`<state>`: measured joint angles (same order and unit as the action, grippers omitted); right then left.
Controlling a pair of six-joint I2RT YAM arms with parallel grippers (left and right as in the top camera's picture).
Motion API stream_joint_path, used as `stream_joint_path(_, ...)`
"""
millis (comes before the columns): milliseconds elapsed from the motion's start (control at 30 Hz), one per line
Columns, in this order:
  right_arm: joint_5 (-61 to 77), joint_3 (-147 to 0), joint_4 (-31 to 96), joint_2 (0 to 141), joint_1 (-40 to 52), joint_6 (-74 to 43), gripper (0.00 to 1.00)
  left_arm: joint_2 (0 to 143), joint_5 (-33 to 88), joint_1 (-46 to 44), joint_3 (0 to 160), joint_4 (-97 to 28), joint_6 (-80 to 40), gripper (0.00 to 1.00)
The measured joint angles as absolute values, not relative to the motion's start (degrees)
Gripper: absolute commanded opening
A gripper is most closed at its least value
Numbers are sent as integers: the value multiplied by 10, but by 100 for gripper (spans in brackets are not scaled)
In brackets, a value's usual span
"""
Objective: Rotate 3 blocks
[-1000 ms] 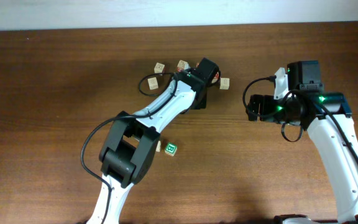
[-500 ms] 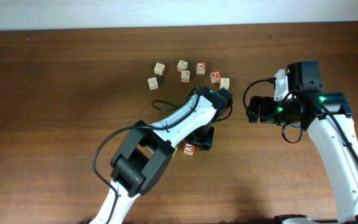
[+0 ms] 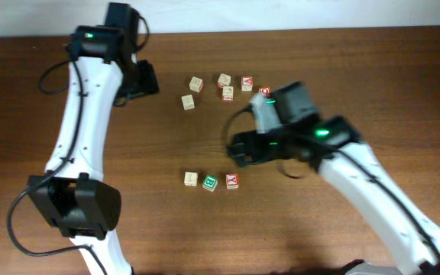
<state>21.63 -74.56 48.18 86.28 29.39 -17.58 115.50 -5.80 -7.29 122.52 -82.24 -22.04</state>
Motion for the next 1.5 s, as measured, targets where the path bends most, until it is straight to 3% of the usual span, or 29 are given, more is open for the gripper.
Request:
stream_joint_path(67,220,-749,433,961,382,-213,82,1155,-59,-46,1225,-801,-220,88)
stream_joint_path(167,212,-748,403,1076,450,-267,66,1155,-58,-49,1225,-778,-219,98)
stream_joint_path(400,90,-749,504,1096,463,-411,55,1162,-58,-49,1225,-770,-218,99)
stream_joint_path(500,69,-749,520,1096,463,-433,27,1166,-58,-49,1225,-770,-218,99)
stream_joint_path(600,33,-749,521,1096,462,-436,18,1167,-58,-49,1225,-770,-218,99)
stream_joint_path(867,-4,-748,495,1126,416,-429,17,1167,-58,-49,1225,-770,-218,99)
stream_joint_path(1033,17,-748,447,1126,372,-362,14,1167,-58,-49,1225,-770,-218,99)
stream_joint_path(1267,77,-748,400,1127,383,-265,11,1167,-58,-49,1225,-769,-218,99)
stream_joint_path(1500,-30,-748,367,1127,383,-229,11,1167,-58,-49,1225,-769,-218,99)
